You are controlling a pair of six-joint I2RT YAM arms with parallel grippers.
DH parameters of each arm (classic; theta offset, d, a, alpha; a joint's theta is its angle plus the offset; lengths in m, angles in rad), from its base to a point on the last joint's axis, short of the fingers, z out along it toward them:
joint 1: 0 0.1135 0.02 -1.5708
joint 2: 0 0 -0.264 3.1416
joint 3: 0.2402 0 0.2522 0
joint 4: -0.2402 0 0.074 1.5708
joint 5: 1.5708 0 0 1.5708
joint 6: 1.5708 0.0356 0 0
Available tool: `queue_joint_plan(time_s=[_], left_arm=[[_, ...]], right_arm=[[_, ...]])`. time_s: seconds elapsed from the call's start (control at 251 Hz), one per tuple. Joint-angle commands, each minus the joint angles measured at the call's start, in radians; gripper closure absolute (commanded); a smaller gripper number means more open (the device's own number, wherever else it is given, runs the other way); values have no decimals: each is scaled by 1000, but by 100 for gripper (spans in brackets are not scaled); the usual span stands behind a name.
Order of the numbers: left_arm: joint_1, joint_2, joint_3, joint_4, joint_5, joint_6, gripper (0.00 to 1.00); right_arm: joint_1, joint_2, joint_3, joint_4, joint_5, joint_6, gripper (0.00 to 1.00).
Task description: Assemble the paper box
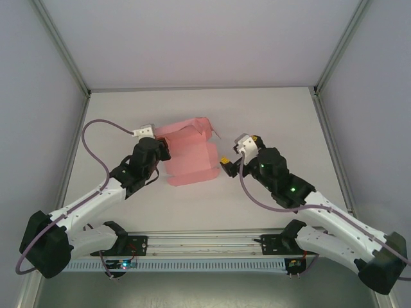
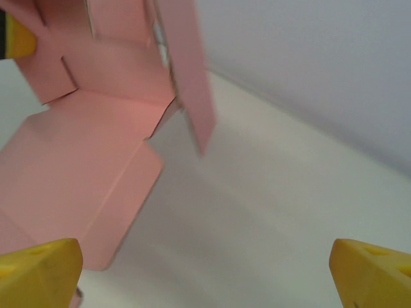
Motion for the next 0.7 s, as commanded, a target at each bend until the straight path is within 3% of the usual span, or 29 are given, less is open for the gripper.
queue_joint_plan(time_s=[0.0,0.104,0.303,0.419,0.698], left_arm=[[8,-26,39,-15,-7,-64,100],[7,-33,33,-11,0,-72,100],[8,-53,11,-4,11,-61,100],[8,-76,-5,2,6,-55,100],[7,-96,-12,20,81,-58,100]], right_arm=[[-3,69,75,53,-73,197,2],[8,138,157,63,-56,186,2],[23,224,254,51,127,113,2],[16,229,253,39,220,85,2],[-9,252,227,90,287,64,2]])
